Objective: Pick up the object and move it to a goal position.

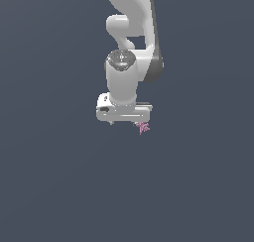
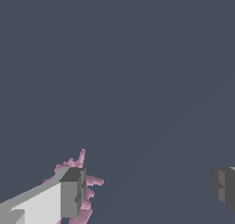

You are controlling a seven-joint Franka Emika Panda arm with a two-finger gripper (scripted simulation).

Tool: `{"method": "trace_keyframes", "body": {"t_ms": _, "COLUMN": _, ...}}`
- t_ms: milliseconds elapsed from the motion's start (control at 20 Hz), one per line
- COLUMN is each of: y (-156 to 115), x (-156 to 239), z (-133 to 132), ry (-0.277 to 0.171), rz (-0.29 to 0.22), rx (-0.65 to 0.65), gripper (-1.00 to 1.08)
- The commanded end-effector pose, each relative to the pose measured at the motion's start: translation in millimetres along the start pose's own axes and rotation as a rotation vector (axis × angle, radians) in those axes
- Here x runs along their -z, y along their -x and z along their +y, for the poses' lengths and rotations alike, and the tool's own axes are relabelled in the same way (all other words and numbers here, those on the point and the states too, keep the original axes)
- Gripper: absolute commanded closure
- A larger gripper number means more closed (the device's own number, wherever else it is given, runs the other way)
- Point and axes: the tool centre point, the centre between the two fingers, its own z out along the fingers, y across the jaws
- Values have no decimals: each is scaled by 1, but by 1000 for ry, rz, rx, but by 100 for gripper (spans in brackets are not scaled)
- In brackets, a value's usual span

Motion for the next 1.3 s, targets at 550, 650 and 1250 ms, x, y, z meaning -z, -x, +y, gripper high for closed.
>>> {"method": "trace_keyframes", "body": {"t_ms": 550, "y": 8, "x": -11, "z": -1, "ry": -31, "rz": -32, "rx": -11, "gripper": -92}}
{"method": "trace_keyframes", "body": {"t_ms": 650, "y": 9, "x": -12, "z": -2, "ry": -29, "rz": -31, "rx": -4, "gripper": -92}}
{"method": "trace_keyframes", "body": {"t_ms": 1250, "y": 37, "x": -32, "z": -41, "ry": -14, "rz": -10, "rx": 228, "gripper": -92}}
